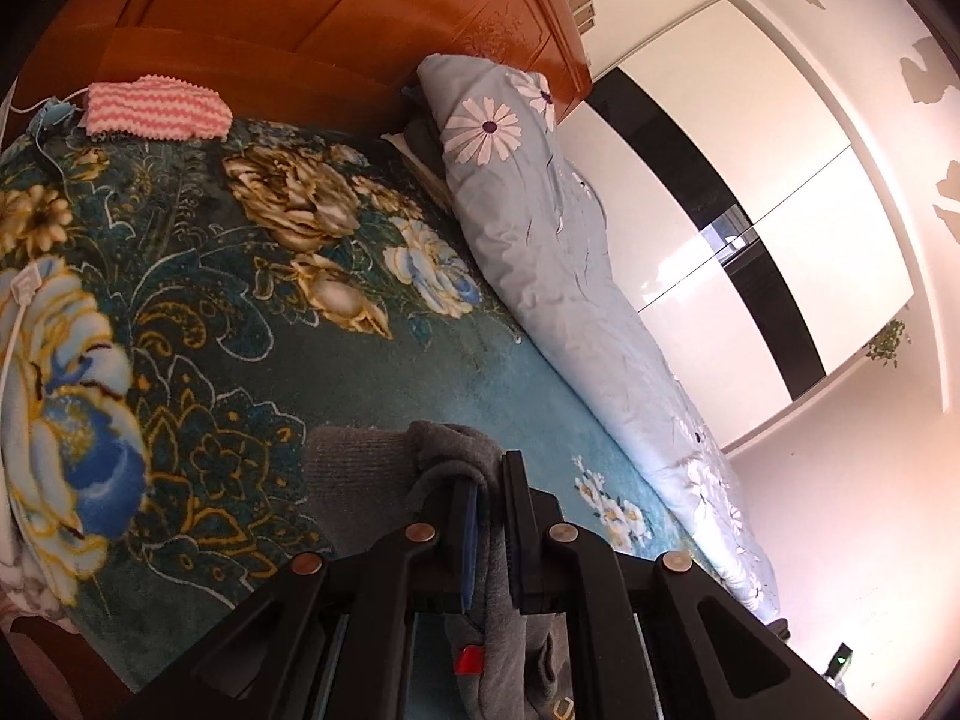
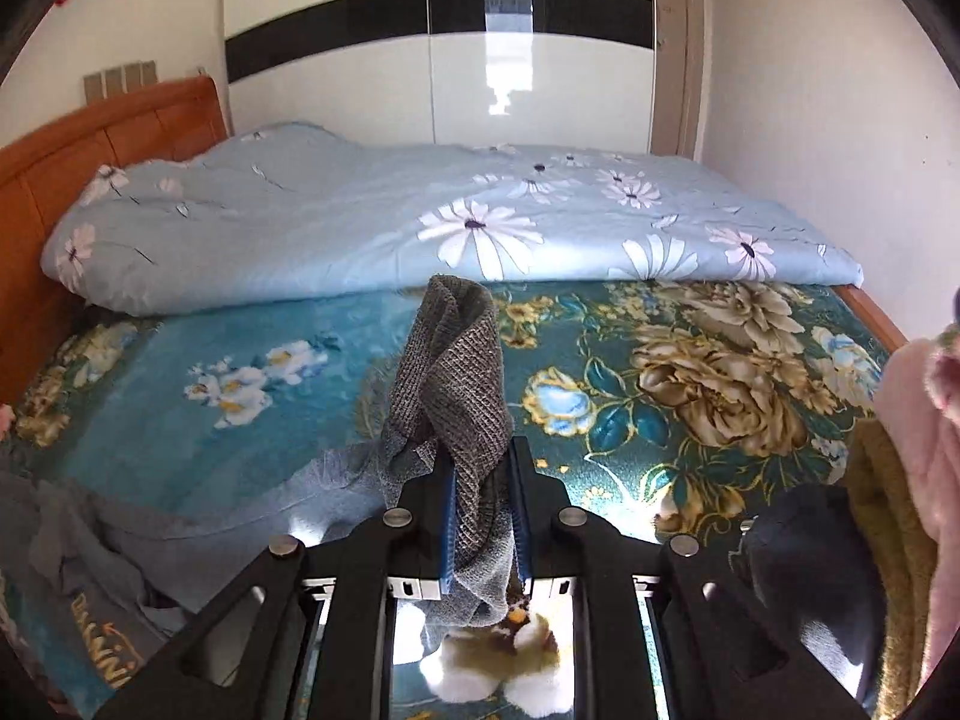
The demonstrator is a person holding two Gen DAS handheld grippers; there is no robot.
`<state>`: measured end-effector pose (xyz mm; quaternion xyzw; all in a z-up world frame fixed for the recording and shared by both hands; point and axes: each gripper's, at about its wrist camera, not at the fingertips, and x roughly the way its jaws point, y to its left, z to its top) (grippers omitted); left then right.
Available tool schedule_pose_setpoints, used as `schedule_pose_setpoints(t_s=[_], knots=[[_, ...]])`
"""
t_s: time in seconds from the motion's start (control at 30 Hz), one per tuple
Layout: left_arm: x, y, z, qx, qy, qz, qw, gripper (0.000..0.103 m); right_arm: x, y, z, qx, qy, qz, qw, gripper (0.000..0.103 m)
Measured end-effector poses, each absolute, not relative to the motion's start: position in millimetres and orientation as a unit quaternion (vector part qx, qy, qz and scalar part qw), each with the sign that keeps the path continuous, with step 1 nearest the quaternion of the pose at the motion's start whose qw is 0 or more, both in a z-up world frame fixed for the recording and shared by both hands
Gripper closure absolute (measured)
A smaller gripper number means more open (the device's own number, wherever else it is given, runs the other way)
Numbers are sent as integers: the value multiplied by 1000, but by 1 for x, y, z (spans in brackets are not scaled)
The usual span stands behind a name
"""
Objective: Fold clothes
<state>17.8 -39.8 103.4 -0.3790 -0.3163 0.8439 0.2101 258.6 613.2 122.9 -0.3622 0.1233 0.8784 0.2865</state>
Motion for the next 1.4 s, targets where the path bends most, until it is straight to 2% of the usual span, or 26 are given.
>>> schedule_pose_setpoints(t_s=[0.17, 0.23, 0.27, 0.3, 0.47, 0.53, 0.6, 0.7, 0.73, 0.87, 1.0, 1.07, 1.13, 1.17, 1.2, 1.23, 1.4], knots=[[8, -41, 73, -406, -304, 839, 197, 94, 243, 624, 70, -411, 154, 852, 284, 82], [8, -44, 69, -409, -300, 839, 197, 94, 254, 612, 76, -404, 129, 860, 284, 73], [8, -44, 68, -411, -299, 838, 199, 94, 260, 606, 80, -399, 113, 865, 283, 59], [8, -44, 66, -413, -298, 837, 201, 94, 269, 597, 91, -393, 95, 867, 291, 52], [10, -37, 55, -425, -300, 827, 216, 94, 300, 533, 141, -349, -25, 887, 302, 33], [12, -33, 52, -429, -296, 824, 219, 93, 307, 503, 154, -340, -43, 901, 266, 31], [15, -32, 47, -433, -296, 822, 222, 93, 306, 469, 150, -346, -23, 921, 176, 31], [19, -30, 42, -441, -297, 817, 223, 89, 288, 411, 112, -397, 30, 917, -3, 31], [20, -30, 40, -445, -296, 816, 223, 87, 282, 392, 99, -407, 28, 912, -35, 31], [23, -30, 34, -462, -286, 809, 222, 79, 259, 337, 54, -443, 0, 893, -77, 31], [24, -30, 31, -471, -284, 804, 226, 77, 245, 330, 25, -475, 8, 879, -53, 31], [26, -30, 31, -470, -289, 802, 228, 78, 243, 338, 21, -478, 36, 877, -40, 33], [27, -31, 31, -471, -298, 798, 228, 80, 242, 349, 21, -475, 68, 877, -32, 45], [27, -32, 30, -470, -303, 797, 227, 81, 240, 354, 20, -476, 78, 876, -29, 63], [28, -33, 31, -469, -309, 796, 225, 84, 239, 358, 20, -477, 86, 874, -26, 90], [29, -35, 31, -467, -316, 795, 225, 89, 237, 362, 19, -479, 98, 872, -28, 96], [34, -40, 43, -452, -325, 800, 223, 96, 251, 402, 50, -428, 182, 883, -58, 96]])
